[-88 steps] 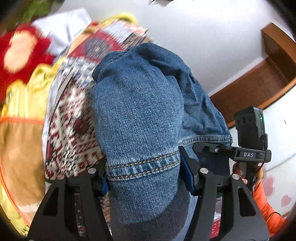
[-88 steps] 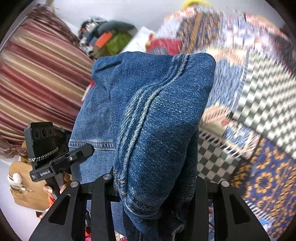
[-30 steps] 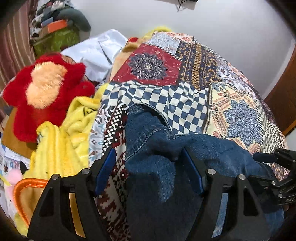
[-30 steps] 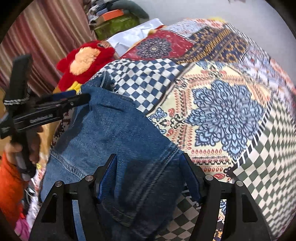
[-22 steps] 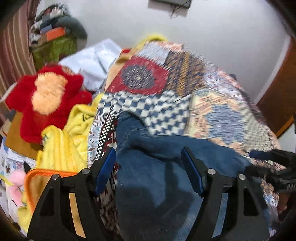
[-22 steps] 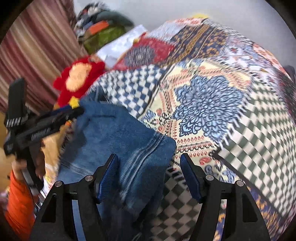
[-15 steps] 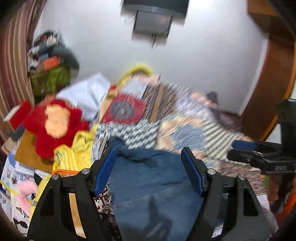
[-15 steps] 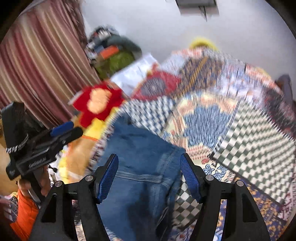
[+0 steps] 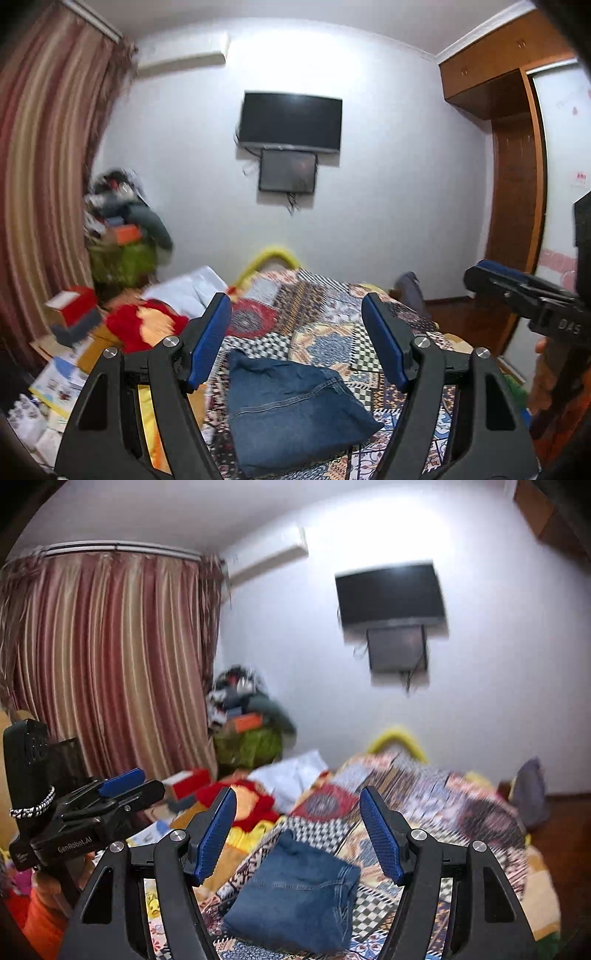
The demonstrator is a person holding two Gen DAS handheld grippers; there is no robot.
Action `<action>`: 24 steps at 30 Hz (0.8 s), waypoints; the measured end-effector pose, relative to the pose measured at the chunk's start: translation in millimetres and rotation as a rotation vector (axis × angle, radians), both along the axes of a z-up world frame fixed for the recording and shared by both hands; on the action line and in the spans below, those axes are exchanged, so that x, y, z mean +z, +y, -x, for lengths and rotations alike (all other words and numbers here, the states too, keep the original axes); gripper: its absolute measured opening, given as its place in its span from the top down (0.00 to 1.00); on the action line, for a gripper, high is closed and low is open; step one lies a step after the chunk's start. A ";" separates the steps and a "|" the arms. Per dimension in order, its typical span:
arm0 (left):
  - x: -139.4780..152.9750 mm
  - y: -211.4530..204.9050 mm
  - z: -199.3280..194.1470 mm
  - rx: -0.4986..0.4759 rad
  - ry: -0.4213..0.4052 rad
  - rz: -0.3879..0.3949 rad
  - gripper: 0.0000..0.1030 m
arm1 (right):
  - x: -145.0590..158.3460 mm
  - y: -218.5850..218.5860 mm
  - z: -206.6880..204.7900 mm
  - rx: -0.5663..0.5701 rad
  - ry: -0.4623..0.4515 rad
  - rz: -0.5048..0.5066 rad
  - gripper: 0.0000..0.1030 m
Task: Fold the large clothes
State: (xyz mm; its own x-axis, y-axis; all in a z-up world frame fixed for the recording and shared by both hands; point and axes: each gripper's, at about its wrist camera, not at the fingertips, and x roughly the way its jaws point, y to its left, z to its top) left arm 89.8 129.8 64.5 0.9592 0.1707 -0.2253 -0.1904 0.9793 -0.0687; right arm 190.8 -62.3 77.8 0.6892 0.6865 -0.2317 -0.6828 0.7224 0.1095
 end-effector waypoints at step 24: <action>-16.9 -55.8 60.8 0.144 -0.039 -0.079 0.00 | -12.2 -30.2 77.6 -0.136 -0.026 0.029 0.00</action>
